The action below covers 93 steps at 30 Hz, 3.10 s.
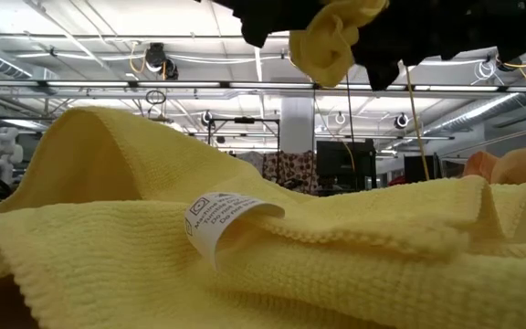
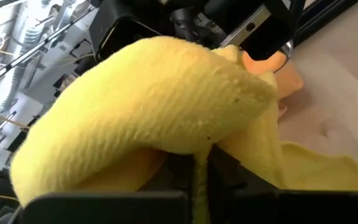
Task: Sort microfiber towel by color & place in baskets
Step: Put the top yellow microfiber cloth into the gray bin
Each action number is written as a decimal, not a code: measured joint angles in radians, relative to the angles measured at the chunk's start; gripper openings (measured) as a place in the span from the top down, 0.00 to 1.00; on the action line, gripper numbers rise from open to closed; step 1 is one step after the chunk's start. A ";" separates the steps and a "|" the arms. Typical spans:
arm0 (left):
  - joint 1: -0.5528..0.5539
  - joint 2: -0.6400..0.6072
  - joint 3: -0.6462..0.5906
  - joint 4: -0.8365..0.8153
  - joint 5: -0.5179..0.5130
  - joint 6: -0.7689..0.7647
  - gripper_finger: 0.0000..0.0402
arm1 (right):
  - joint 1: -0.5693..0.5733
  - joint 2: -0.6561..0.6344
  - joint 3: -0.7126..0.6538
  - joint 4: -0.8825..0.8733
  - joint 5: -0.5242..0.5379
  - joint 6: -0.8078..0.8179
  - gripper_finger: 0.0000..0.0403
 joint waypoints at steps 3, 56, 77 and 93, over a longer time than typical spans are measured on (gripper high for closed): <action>-0.007 0.000 0.000 -0.010 -0.002 0.001 0.95 | 0.000 0.000 0.000 -0.028 0.029 0.002 0.61; -0.849 -0.286 -0.029 -1.449 0.370 -2.269 0.95 | 0.002 -0.040 0.000 -0.213 0.161 -0.190 0.26; -0.835 -0.148 -0.029 -1.544 0.424 -2.356 0.70 | -0.001 -0.040 0.000 -0.210 0.161 -0.187 0.26; -0.811 -0.199 0.054 -1.556 0.633 -2.356 0.65 | -0.001 -0.040 0.000 -0.210 0.161 -0.187 0.26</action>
